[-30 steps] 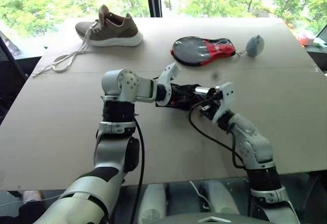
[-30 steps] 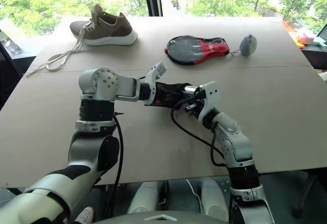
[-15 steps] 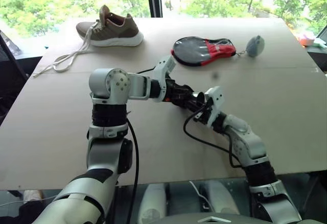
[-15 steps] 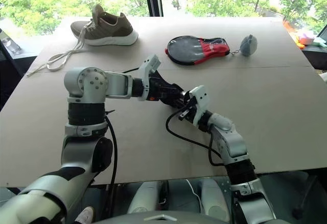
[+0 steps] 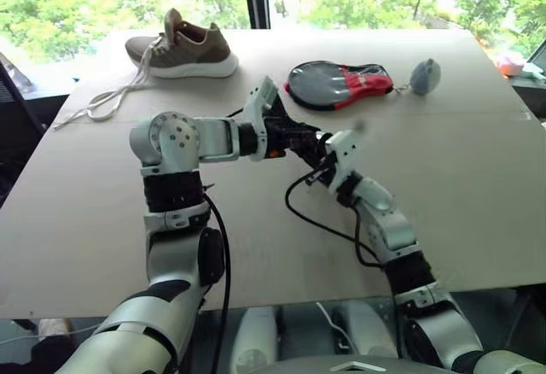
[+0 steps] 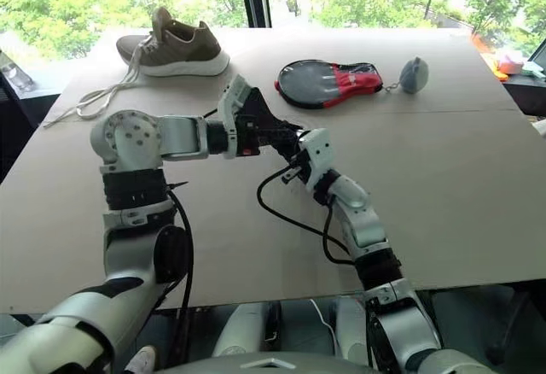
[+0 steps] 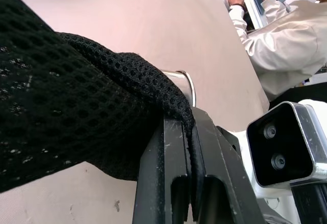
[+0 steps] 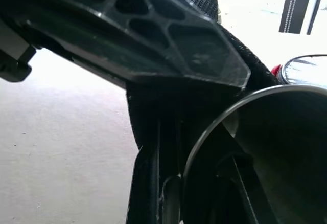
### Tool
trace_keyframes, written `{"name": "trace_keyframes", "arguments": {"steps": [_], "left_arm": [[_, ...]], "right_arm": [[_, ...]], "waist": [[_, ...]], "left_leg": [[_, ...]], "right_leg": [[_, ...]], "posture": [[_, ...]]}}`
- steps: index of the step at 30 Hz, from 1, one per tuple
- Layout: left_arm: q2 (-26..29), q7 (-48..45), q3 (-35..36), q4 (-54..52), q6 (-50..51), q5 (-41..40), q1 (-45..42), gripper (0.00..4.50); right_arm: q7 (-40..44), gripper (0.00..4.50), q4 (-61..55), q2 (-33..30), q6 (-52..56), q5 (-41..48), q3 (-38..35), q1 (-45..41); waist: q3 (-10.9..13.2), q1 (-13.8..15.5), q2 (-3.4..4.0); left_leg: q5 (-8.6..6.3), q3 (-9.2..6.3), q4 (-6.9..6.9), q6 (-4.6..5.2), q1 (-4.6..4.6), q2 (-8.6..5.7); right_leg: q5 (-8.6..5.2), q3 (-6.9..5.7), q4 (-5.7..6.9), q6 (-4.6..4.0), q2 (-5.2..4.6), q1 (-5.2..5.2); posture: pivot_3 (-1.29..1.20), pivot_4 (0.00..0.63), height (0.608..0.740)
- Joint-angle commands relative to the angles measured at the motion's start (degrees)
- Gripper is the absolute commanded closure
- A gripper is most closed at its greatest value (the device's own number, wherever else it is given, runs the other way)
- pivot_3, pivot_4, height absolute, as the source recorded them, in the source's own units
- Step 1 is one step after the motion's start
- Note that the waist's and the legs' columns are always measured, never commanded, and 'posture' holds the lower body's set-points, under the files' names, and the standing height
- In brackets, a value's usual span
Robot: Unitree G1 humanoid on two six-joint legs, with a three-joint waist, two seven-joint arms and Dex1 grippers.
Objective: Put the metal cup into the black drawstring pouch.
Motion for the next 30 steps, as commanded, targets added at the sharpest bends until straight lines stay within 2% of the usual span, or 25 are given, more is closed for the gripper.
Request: {"name": "trace_keyframes", "arguments": {"steps": [1,5,8,12,15,17,19,21,27,30], "left_arm": [[-1.9,1.4,0.1,0.7,0.5,-2.9,-2.1,4.50],[-2.7,3.2,1.5,1.6,0.5,-1.6,-3.1,4.50],[-3.7,4.4,2.7,0.4,0.5,-1.7,-2.9,4.50],[-7.8,6.2,4.8,-8.4,-4.1,-2.4,2.1,4.50],[-10.1,7.3,4.4,-12.7,-8.9,-1.7,5.5,4.50],[-10.7,7.7,3.7,-13.4,-12.2,-1.1,6.4,4.50],[-12.7,9.3,7.1,-11.2,-12.0,-2.9,4.6,4.50],[-13.9,10.0,9.0,-10.3,-11.2,-4.7,2.9,4.50],[-17.1,13.5,11.2,-11.8,-5.5,-6.4,3.4,4.50],[-19.5,15.4,13.8,-14.7,-2.4,-7.6,5.4,4.50]], "right_arm": [[2.2,4.45,0.4,1.2,-6.4,-2.9,4.1,-3.0],[5.1,4.45,1.1,1.8,-8.2,-2.3,4.6,-4.2],[0.8,4.45,3.8,3.8,-3.8,1.4,-0.8,-6.0],[-3.3,4.45,5.2,6.1,1.4,6.6,-6.9,-7.6],[-1.1,4.45,3.4,5.6,0.2,3.9,-3.5,-6.6],[1.5,4.45,3.1,2.6,-6.1,-3.6,3.1,-6.0],[3.3,4.45,4.1,-0.1,-12.1,-9.6,8.5,-6.2],[2.4,4.45,6.1,-0.2,-13.9,-10.5,8.7,-7.3],[-3.5,4.45,10.4,5.8,-5.4,2.1,-4.7,-11.3],[-1.9,4.45,7.5,8.2,-0.2,10.0,-8.8,-11.2]], "waist": [[0.0,0.0,0.00],[0.0,-0.1,0.00],[0.0,-0.2,0.00],[0.0,-0.1,0.00],[0.0,0.0,0.00],[0.0,-0.1,0.01],[0.0,-0.1,0.00],[0.0,-0.2,0.00],[0.0,-0.1,0.00],[0.0,-0.1,-0.01]], "left_leg": [[0.00,0.00,0.00,0.00,0.00,0.00],[0.00,0.00,-0.01,-0.01,0.01,-0.02],[0.00,0.00,-0.01,-0.01,0.02,0.00],[0.01,-0.01,-0.01,-0.03,0.02,0.12],[0.00,0.00,-0.04,-0.03,0.01,0.10],[0.00,0.03,-0.07,-0.03,0.00,0.08],[0.00,0.03,-0.10,-0.03,0.02,0.01],[0.00,0.03,-0.09,-0.03,0.04,-0.05],[0.01,-0.01,-0.08,-0.04,0.02,0.10],[0.01,-0.01,-0.08,-0.04,0.01,0.09]], "right_leg": [[0.00,-0.01,0.00,0.00,0.00,0.00],[0.00,-0.01,0.01,0.00,0.02,0.00],[0.01,-0.01,0.04,-0.01,0.03,0.00],[0.01,-0.02,0.06,-0.02,-0.02,0.00],[0.01,-0.02,0.00,-0.02,-0.10,0.01],[0.01,-0.01,-0.01,-0.02,-0.09,-0.01],[0.01,-0.01,-0.01,-0.02,-0.07,-0.01],[0.01,0.00,-0.01,-0.02,-0.05,-0.01],[0.02,-0.03,0.00,-0.02,-0.01,0.00],[0.02,-0.03,-0.04,-0.02,-0.07,0.02]], "posture": [[0.00,0.150,0.740],[0.00,0.150,0.740],[0.00,0.150,0.740],[0.00,0.150,0.740],[0.00,0.150,0.740],[0.00,0.150,0.740],[0.00,0.150,0.740],[0.00,0.150,0.740],[0.00,0.150,0.740],[0.00,0.150,0.740]]}}
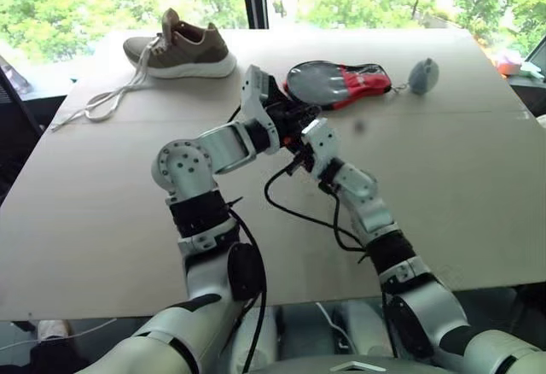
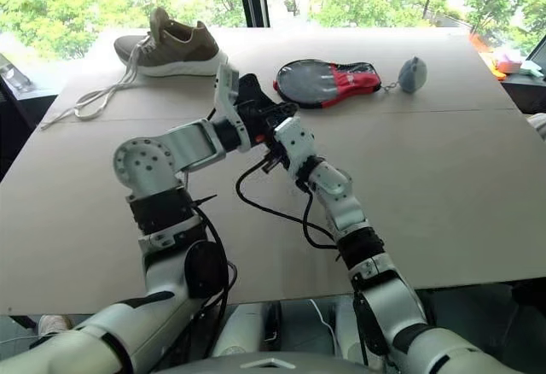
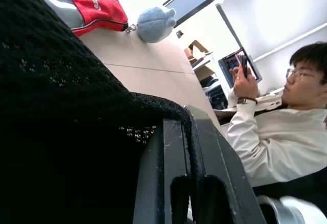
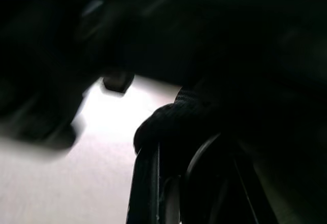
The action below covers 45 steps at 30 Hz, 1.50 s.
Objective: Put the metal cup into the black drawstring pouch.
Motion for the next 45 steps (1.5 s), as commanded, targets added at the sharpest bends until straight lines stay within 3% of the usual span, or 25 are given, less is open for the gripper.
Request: {"name": "trace_keyframes", "arguments": {"steps": [1,3,8,12,16,21,25,28,34,39,43,44,45], "left_arm": [[-3.5,1.5,2.4,-4.7,5.1,-4.0,1.2,4.50],[-4.6,2.4,3.9,-5.0,5.6,-4.2,1.0,4.50],[-6.9,4.7,7.6,-0.8,4.2,-4.6,-3.1,4.50],[-9.0,7.5,11.5,2.0,5.2,-6.1,-6.2,4.50],[-9.0,9.3,12.9,1.3,7.2,-7.6,-5.3,4.50],[-7.5,12.7,11.3,-0.2,7.3,-13.4,-1.1,4.50],[-3.8,16.9,7.2,-2.4,7.3,-22.1,5.6,4.50],[-2.7,19.5,6.7,-2.7,7.3,-25.7,7.2,4.50],[-3.7,23.2,7.5,0.5,4.1,-26.9,3.0,4.50],[-1.7,26.2,8.7,1.6,2.2,-30.2,3.2,4.50],[2.0,26.2,8.0,1.8,1.5,-30.8,6.1,4.50],[2.5,26.2,7.6,1.9,1.2,-31.2,6.4,4.50],[3.3,25.9,7.3,2.3,0.9,-31.4,6.8,4.50]], "right_arm": [[1.7,4.45,-4.6,2.6,5.7,9.0,-3.9,-1.0],[2.9,4.45,-5.9,2.3,6.1,9.0,-2.5,0.0],[6.4,4.45,-4.7,-4.1,-9.0,-9.6,12.1,1.7],[7.9,4.45,-2.1,-7.3,-15.8,-16.8,18.0,1.6],[7.4,4.45,0.4,-6.4,-14.0,-13.1,13.9,0.9],[9.5,4.45,3.7,-9.6,-17.2,-18.0,17.1,-0.9],[8.4,4.45,5.4,-3.7,-4.1,-5.8,7.2,-3.7],[11.8,4.45,2.9,-1.3,-0.1,-0.8,5.5,-3.7],[16.7,4.45,1.6,-4.7,-10.8,-13.1,17.9,-1.1],[12.8,4.45,3.0,-4.9,-10.6,-13.1,14.5,-2.2],[14.5,4.45,1.3,-6.4,-6.1,-9.7,11.8,-1.3],[15.2,3.65,0.9,-6.7,-5.6,-9.2,11.7,-1.1],[14.5,3.26,0.4,-7.4,-5.4,-9.9,11.5,-1.0]], "waist": [[0.0,0.0,0.00],[0.0,0.0,0.00],[0.0,-0.1,0.00],[0.0,-0.2,-0.01],[0.0,-0.2,-0.04],[0.0,-0.1,-0.05],[0.0,-0.7,-0.07],[0.1,-0.7,-0.09],[0.1,0.1,-0.10],[0.1,-0.1,-0.11],[0.1,0.0,-0.11],[0.1,0.0,-0.12],[0.1,0.0,-0.11]], "left_leg": [[0.00,0.01,-0.01,0.00,0.00,0.00],[0.00,0.00,-0.02,0.00,0.00,-0.01],[0.00,0.00,-0.04,0.00,0.01,-0.10],[0.00,0.00,-0.05,0.00,0.05,-0.15],[0.00,0.01,-0.05,-0.01,0.03,-0.12],[0.01,0.01,-0.05,-0.02,0.04,-0.05],[0.03,0.03,-0.17,-0.09,0.14,0.05],[0.09,-0.11,-0.21,-0.19,0.07,0.10],[0.08,-0.08,-0.21,-0.15,0.08,-0.12],[0.09,-0.10,-0.21,-0.17,0.09,-0.07],[0.09,-0.07,-0.22,-0.18,0.11,-0.04],[0.09,-0.08,-0.21,-0.18,0.09,-0.03],[0.09,-0.08,-0.22,-0.17,0.09,-0.03]], "right_leg": [[0.00,0.01,-0.02,0.00,0.00,0.00],[0.00,0.00,-0.02,0.00,0.00,0.00],[0.00,-0.01,-0.03,0.00,0.04,0.00],[0.00,0.02,-0.03,0.01,0.08,-0.01],[0.00,0.02,-0.04,0.01,0.07,-0.01],[0.00,0.02,-0.04,0.01,0.02,0.00],[0.00,0.07,-0.01,0.00,0.02,0.02],[0.01,-0.02,0.00,-0.02,0.02,-0.01],[0.02,-0.06,-0.06,0.00,-0.07,0.02],[0.02,-0.05,-0.04,-0.01,0.06,0.01],[0.02,-0.03,-0.04,-0.01,0.05,0.01],[0.02,-0.05,-0.05,-0.01,0.04,0.01],[0.02,-0.05,-0.05,-0.01,0.03,0.01]], "posture": [[0.00,0.150,0.740],[0.00,0.150,0.740],[0.00,0.150,0.740],[0.00,0.150,0.740],[0.00,0.150,0.740],[0.00,0.150,0.740],[0.00,0.150,0.740],[0.00,0.150,0.740],[0.00,0.150,0.740],[0.00,0.150,0.740],[0.00,0.150,0.740],[0.00,0.150,0.740],[0.00,0.150,0.740]]}}
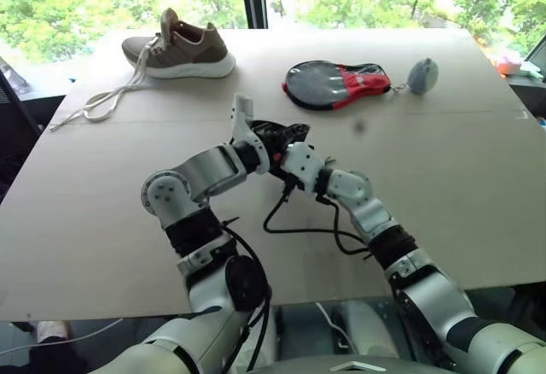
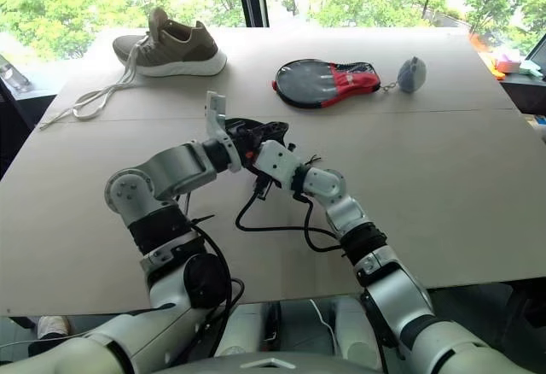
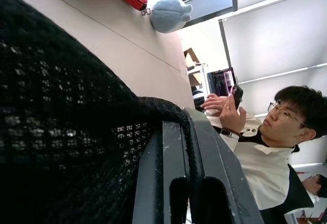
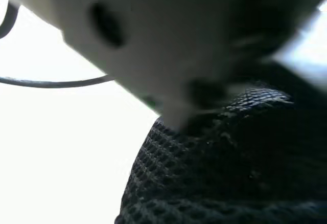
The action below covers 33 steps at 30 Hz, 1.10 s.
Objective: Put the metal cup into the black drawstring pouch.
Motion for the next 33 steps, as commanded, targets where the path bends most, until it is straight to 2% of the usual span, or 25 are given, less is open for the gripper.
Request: {"name": "trace_keyframes", "arguments": {"steps": [1,4,10,12,13,15,18,21,24,29,32,33], "left_arm": [[2.0,-1.4,-2.1,0.3,-1.9,-2.7,0.6,4.50],[4.7,-3.2,-3.4,1.6,-4.0,-1.9,1.5,4.50],[12.7,-10.0,-6.3,6.6,-9.1,2.4,3.3,4.50],[15.8,-13.8,-8.2,8.0,-10.1,4.0,4.0,4.50],[17.0,-15.6,-8.9,8.7,-10.4,4.4,4.2,4.50],[19.3,-19.4,-9.8,9.5,-10.5,4.3,4.3,4.50],[22.1,-23.1,-10.1,10.8,-9.9,4.1,3.9,4.50],[24.5,-25.8,-10.4,11.2,-8.7,3.3,3.4,4.50],[26.3,-27.7,-11.1,11.1,-8.0,3.5,3.0,4.50],[28.6,-29.2,-10.6,9.3,-6.0,2.2,3.3,4.50],[29.4,-29.0,-10.3,8.1,-5.4,1.9,4.2,4.50],[29.4,-28.9,-10.1,7.8,-5.3,1.7,4.4,4.50]], "right_arm": [[-0.6,2.99,-3.8,-1.2,0.8,0.0,-0.8,-0.1],[-3.0,1.57,-6.5,-3.1,3.4,-1.9,-1.1,0.2],[0.0,1.57,-24.7,-10.6,19.5,-2.7,-1.4,4.8],[0.5,1.04,-29.8,-12.3,24.0,-0.5,-3.0,6.2],[0.1,0.93,-31.5,-12.8,25.8,-0.3,-3.4,6.7],[-1.3,0.03,-33.6,-13.3,28.4,-0.9,-3.4,7.5],[-1.5,0.03,-34.4,-13.4,31.7,-0.7,-2.7,8.4],[-4.7,0.03,-29.5,-10.7,31.3,-2.6,-1.3,6.9],[-9.9,0.03,-20.1,-6.3,28.9,-4.1,-0.9,3.8],[-18.7,0.03,-1.8,-1.0,17.5,-7.0,-1.0,-3.0],[-23.1,0.93,6.5,1.4,11.3,-6.9,-2.5,-6.9],[-23.8,1.37,8.4,1.7,9.8,-6.8,-2.8,-7.8]], "waist": [[0.0,0.1,0.00],[0.0,0.2,0.00],[0.0,0.2,0.01],[0.0,0.1,0.02],[0.0,0.1,0.02],[0.0,0.1,0.02],[0.0,0.1,0.02],[0.0,0.0,0.00],[0.0,-0.2,0.00],[0.0,-0.3,-0.02],[0.0,-0.3,-0.04],[0.0,-0.4,-0.05]], "left_leg": [[0.00,0.00,0.00,0.00,0.00,-0.01],[0.00,-0.01,0.00,0.00,0.00,-0.02],[0.00,0.00,0.00,0.00,0.00,-0.04],[0.00,0.05,0.00,0.00,0.06,-0.07],[0.00,0.05,-0.01,0.00,0.09,-0.08],[0.00,0.05,-0.02,0.00,0.12,-0.09],[0.00,0.04,-0.02,0.00,0.08,-0.10],[0.00,0.05,-0.02,0.01,0.05,-0.13],[0.00,0.06,-0.02,0.01,0.07,-0.11],[0.00,0.05,-0.03,0.01,0.00,-0.10],[0.00,0.05,-0.05,0.01,-0.03,-0.03],[0.00,0.05,-0.06,0.01,-0.03,-0.01]], "right_leg": [[0.00,0.00,0.00,0.00,-0.02,0.00],[0.00,-0.01,0.01,0.00,-0.04,0.00],[0.00,-0.03,0.00,-0.01,-0.02,0.00],[0.00,0.01,0.02,-0.01,-0.01,0.01],[0.00,0.00,0.03,-0.01,0.01,0.02],[-0.01,-0.01,0.06,-0.02,0.04,0.03],[-0.01,-0.02,0.03,-0.02,0.04,0.02],[-0.01,0.00,0.00,-0.01,0.01,0.02],[-0.01,0.01,0.03,-0.02,0.05,0.00],[-0.01,0.01,-0.02,-0.02,0.04,-0.04],[-0.01,0.01,-0.04,-0.01,-0.01,-0.07],[-0.01,0.01,-0.04,-0.02,-0.02,-0.08]], "posture": [[0.00,0.150,0.740],[0.00,0.150,0.740],[0.00,0.150,0.740],[0.00,0.150,0.740],[0.00,0.150,0.740],[0.00,0.150,0.740],[0.00,0.150,0.740],[0.00,0.150,0.740],[0.00,0.150,0.740],[0.00,0.150,0.740],[0.00,0.150,0.740],[0.00,0.150,0.740]]}}
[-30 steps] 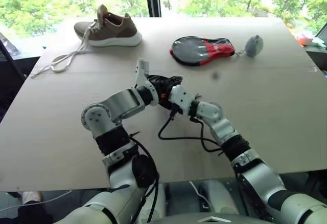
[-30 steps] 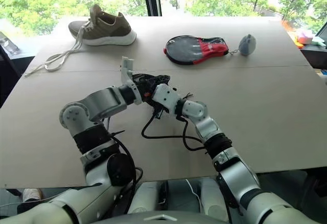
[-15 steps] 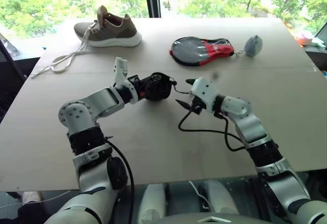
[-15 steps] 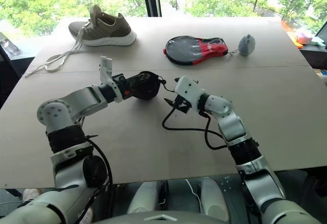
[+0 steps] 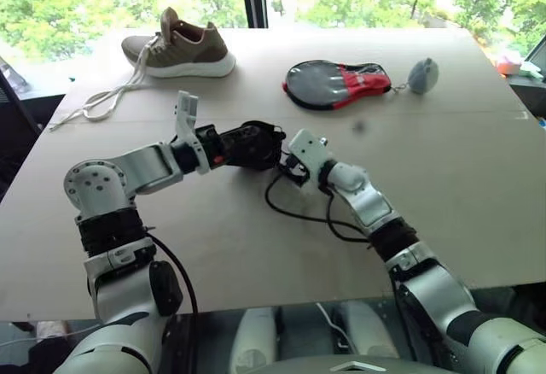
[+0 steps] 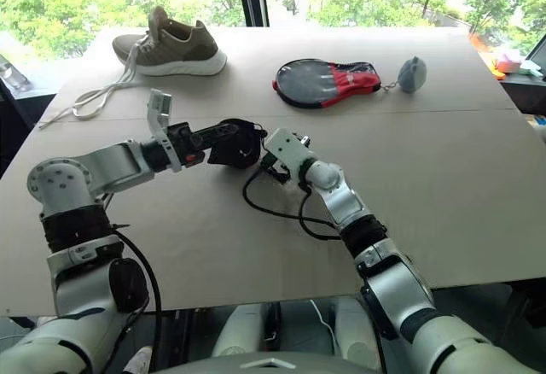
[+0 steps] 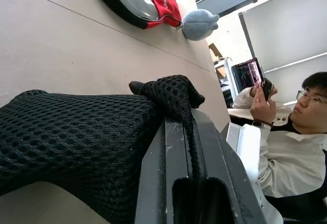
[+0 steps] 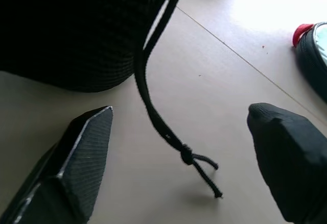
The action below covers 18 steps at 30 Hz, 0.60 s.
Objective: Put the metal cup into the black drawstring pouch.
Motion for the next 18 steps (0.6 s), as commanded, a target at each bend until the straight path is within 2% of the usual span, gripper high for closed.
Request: {"name": "trace_keyframes", "arguments": {"steps": [1,4,6,12,18], "left_arm": [[1.0,-0.3,1.0,-3.5,0.7,-2.1,0.6,4.50],[1.0,0.3,1.0,-5.1,0.7,-2.6,1.5,4.50],[0.7,0.8,1.1,-6.6,0.6,-3.2,2.3,4.50],[-0.6,1.4,0.0,-11.0,-1.4,-4.0,4.8,4.50],[-2.6,-0.7,-4.5,-17.7,-5.4,-2.6,6.7,4.50]], "right_arm": [[-4.1,1.87,6.0,1.2,-7.7,0.1,-2.1,-3.9],[-6.2,3.29,7.9,1.7,-11.2,1.0,-3.8,-5.2],[-7.0,4.41,7.7,1.3,-12.9,1.2,-4.6,-5.2],[-7.3,4.47,2.0,-2.3,-14.1,0.5,-6.1,-3.8],[-5.5,4.47,-11.5,-9.1,-9.7,0.4,-8.1,-1.7]], "waist": [[0.0,-0.1,0.00],[0.0,-0.3,0.00],[0.0,-0.5,0.00],[0.0,-1.0,0.00],[0.0,-0.9,0.00]], "left_leg": [[0.00,0.00,-0.01,0.00,0.00,0.01],[0.00,0.00,-0.03,0.00,0.01,0.03],[0.00,-0.01,-0.04,0.00,0.00,0.04],[0.00,0.00,-0.10,0.00,0.01,0.04],[0.00,0.02,-0.12,0.00,0.00,0.02]], "right_leg": [[0.00,0.00,0.00,0.00,-0.01,-0.01],[0.00,-0.01,0.00,0.00,-0.03,-0.01],[0.00,-0.02,0.01,0.00,-0.05,0.00],[0.00,-0.02,0.02,0.00,-0.11,-0.02],[0.00,0.01,0.01,0.00,-0.15,-0.02]], "posture": [[0.00,0.150,0.740],[0.00,0.150,0.740],[0.00,0.150,0.740],[0.00,0.150,0.740],[0.00,0.150,0.740]]}}
